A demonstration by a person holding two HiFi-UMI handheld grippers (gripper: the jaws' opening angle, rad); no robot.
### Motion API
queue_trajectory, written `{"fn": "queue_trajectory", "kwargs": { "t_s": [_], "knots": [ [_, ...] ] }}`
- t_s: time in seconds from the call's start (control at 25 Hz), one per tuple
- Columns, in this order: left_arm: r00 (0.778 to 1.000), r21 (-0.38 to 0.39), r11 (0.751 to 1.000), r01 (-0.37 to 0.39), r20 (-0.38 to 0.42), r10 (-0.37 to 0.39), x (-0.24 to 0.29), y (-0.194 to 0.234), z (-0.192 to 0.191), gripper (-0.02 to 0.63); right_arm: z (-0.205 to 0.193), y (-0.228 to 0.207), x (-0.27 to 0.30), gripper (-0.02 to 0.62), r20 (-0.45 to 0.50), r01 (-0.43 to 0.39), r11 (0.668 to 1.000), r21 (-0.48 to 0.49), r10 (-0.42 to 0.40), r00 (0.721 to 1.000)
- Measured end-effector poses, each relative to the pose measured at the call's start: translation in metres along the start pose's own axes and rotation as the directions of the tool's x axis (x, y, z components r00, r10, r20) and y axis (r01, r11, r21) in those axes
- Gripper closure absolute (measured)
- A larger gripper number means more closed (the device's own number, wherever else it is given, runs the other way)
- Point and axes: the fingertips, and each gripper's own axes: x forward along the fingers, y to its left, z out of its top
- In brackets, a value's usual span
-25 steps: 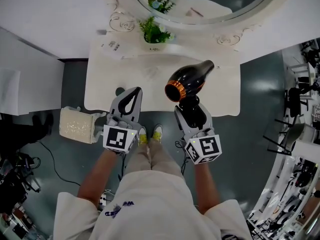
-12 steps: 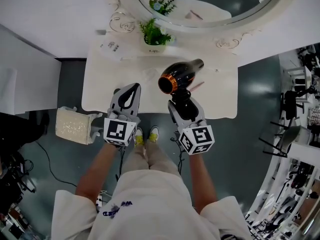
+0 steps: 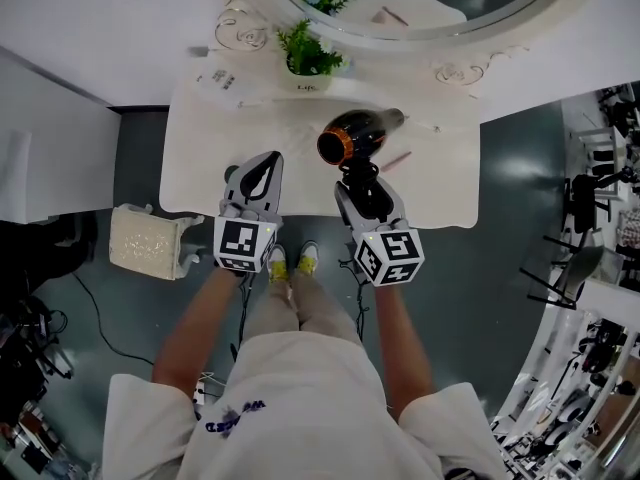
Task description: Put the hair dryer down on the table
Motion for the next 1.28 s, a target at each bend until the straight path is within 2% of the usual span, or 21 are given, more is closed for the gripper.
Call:
{"fn": "queue_trajectory", "kwargs": {
  "t_s": [0.4,0.68,1.12,1.28],
  "knots": [
    [0.999,0.006,1.0,0.005,-0.031,-0.004,0.016,-0.003,-0.022,0.598,-0.024,-0.012,0.022,0.33,-0.043,-0.002,1.0,0.017,0.003,0.999],
    [0.999,-0.005,0.999,-0.034,-0.032,0.034,0.023,0.004,-0.036,0.598,-0.045,-0.024,0.039,0.331,-0.091,-0.004,1.0,0.017,0.006,0.996],
    [0.998,0.003,1.0,-0.021,-0.056,0.022,0.036,0.004,-0.047,0.598,-0.066,-0.04,0.051,0.331,-0.14,0.013,1.0,0.018,-0.01,0.99],
    [0.997,-0.018,1.0,-0.016,-0.077,0.014,0.039,0.003,-0.057,0.598,-0.073,-0.042,0.059,0.331,-0.157,0.018,1.0,0.021,-0.014,0.988]
  ]
}}
